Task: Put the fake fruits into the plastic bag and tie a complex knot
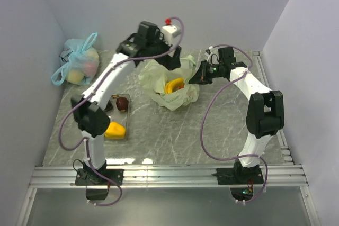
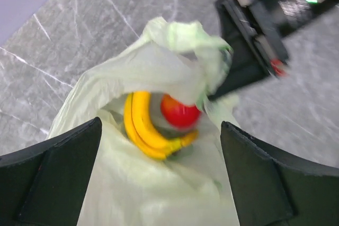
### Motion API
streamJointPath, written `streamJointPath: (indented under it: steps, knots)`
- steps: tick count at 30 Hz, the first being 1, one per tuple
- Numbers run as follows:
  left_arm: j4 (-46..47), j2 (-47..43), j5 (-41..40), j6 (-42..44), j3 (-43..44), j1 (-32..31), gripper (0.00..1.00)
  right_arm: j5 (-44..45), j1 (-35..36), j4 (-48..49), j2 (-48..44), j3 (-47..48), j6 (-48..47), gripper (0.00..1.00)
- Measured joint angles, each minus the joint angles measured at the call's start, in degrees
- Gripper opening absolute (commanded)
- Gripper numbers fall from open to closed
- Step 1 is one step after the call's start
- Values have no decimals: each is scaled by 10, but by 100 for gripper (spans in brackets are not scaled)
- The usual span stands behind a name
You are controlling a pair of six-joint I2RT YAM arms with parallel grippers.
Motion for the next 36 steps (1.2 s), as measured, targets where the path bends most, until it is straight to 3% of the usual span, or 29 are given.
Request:
streamJointPath:
  steps: [3,7,10,13,21,24,29,36]
  knots:
    - [-22,-66,62,-8,-33,47,99,2,0,-5,0,0,-7,0]
    - [-79,-160,143,-1,-76,191,99,7,0,-14,0,0,-20,0]
    - [-154,-208,158,67,-103,296,99,10,0,-25,0,2,-31,0]
    - [-237,-250,160,167,-167,334,98,11,0,-36,0,5,-43,0]
    - [-351,-374,90,381,-455,335,99,13,-3,-61,6,10,-67,0]
    - [-353,-380,69,415,-489,317,99,13,-3,-64,8,10,-69,0]
    - [-322,-350,47,450,-516,278,92,17,-3,-64,8,9,-70,0]
    - [-289,-335,4,510,-590,240,93,27,-4,-68,8,9,-82,0]
